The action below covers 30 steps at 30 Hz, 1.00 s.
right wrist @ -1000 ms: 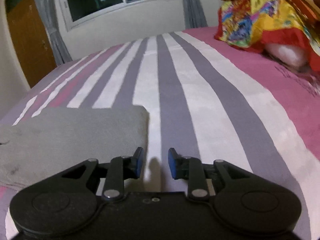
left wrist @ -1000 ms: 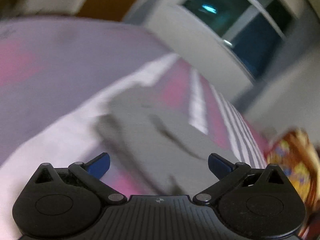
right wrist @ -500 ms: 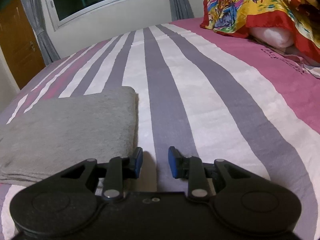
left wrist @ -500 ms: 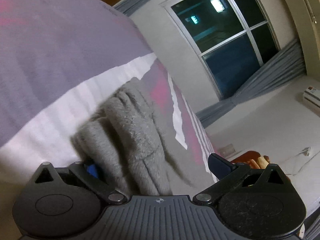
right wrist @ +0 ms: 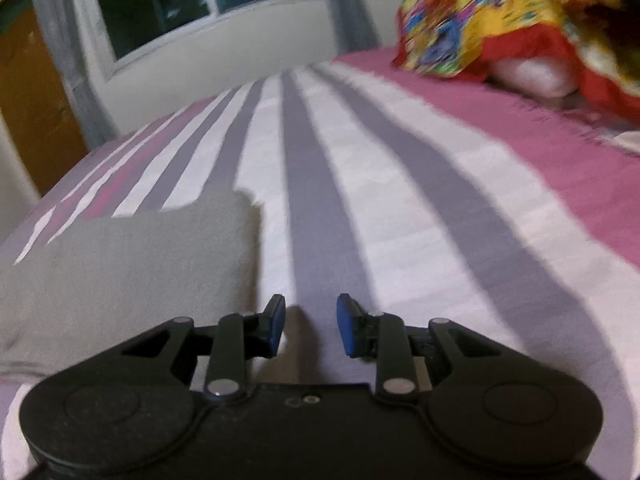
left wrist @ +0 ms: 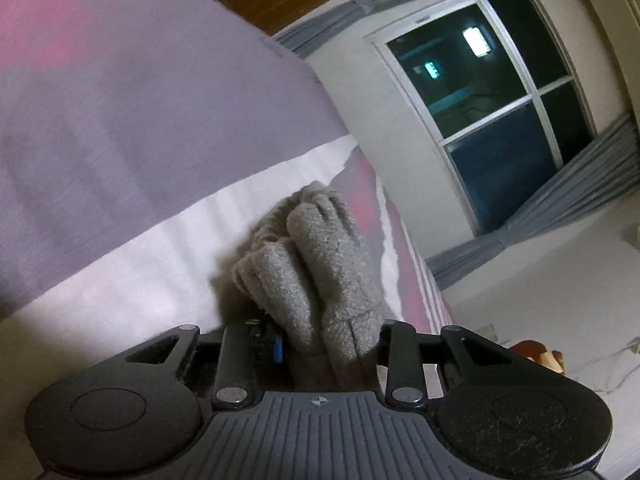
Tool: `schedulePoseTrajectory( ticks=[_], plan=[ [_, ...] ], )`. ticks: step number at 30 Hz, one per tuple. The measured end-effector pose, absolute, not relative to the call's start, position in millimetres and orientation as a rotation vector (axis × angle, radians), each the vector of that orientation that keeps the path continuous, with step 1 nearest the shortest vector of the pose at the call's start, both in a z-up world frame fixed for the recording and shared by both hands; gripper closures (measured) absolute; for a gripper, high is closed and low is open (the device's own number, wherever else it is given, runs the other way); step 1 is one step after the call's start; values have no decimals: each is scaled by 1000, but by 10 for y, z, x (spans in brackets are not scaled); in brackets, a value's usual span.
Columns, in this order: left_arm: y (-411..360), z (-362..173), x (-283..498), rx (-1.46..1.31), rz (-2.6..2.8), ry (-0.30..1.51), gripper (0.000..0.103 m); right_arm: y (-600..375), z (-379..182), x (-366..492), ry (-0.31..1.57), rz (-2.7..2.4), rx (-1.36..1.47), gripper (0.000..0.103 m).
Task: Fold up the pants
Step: 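Grasp the sweatpants leg cuffs with the left gripper and lift them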
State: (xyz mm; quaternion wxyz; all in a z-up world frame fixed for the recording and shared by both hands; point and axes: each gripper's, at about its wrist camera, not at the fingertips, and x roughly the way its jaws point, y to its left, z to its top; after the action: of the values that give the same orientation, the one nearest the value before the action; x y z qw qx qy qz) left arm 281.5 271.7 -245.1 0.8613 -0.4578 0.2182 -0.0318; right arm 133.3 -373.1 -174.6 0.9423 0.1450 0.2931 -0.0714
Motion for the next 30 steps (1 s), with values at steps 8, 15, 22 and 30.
schedulePoseTrajectory(
  ticks=[8, 15, 22, 30],
  plan=[
    [2417, -1399, 2815, -705, -169, 401, 72, -4176, -1813, 1387, 641, -419, 126, 50],
    [1831, -664, 2757, -568, -253, 359, 72, -4364, -1943, 1418, 660, -396, 106, 1],
    [864, -286, 2788, -410, -395, 379, 72, -4351, -2020, 1308, 585, -368, 112, 1],
    [-384, -590, 2723, -219, -549, 505, 72, -4431, -2028, 1239, 556, -313, 135, 0]
  ],
)
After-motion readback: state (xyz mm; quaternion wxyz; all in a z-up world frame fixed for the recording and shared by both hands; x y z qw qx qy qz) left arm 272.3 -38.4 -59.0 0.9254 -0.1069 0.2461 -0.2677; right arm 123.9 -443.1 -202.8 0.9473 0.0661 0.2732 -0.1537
